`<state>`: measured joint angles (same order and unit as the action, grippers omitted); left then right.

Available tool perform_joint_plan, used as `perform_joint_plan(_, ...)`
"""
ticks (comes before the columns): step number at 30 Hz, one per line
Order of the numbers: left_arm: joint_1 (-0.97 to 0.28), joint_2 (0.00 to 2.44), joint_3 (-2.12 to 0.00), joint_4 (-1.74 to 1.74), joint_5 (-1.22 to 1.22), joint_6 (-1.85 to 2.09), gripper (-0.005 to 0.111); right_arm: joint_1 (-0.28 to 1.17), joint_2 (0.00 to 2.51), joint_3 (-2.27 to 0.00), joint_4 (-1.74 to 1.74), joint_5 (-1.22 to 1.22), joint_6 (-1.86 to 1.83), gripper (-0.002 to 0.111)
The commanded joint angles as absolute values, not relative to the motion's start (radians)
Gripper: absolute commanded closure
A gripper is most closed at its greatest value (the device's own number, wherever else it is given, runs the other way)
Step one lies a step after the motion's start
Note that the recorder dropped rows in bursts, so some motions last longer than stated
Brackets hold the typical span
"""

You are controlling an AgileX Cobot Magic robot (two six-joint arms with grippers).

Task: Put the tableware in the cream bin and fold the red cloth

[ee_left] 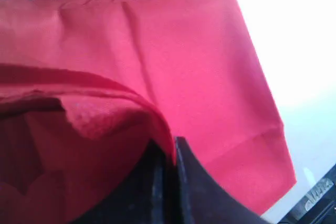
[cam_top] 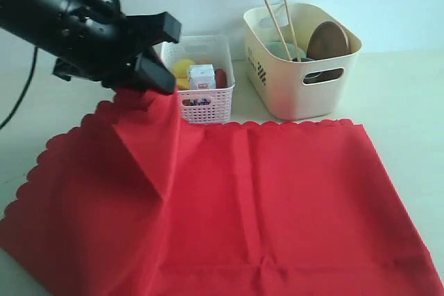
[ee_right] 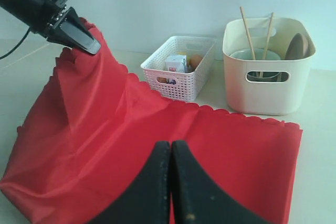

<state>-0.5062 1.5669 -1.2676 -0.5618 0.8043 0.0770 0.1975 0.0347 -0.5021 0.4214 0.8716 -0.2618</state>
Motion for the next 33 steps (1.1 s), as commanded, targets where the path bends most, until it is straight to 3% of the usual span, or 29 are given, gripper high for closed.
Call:
perform_joint_plan(1, -0.603, 1.651, -1.371, -0.609, 0.765, 0.071, 0.107, 0.198, 0.069, -0.497, 0.428, 0.860, -0.264, 0.108)
perform_joint_plan(11, -0.802, 1.971, -1.808, -0.685, 0.809, 0.074, 0.107, 0.198, 0.070, -0.497, 0.428, 0.862, -0.261, 0.108)
perform_joint_plan(33, -0.929, 2.357, -2.080, -0.798, 0.738, 0.163, 0.107, 0.198, 0.070, -0.497, 0.428, 0.862, -0.261, 0.108)
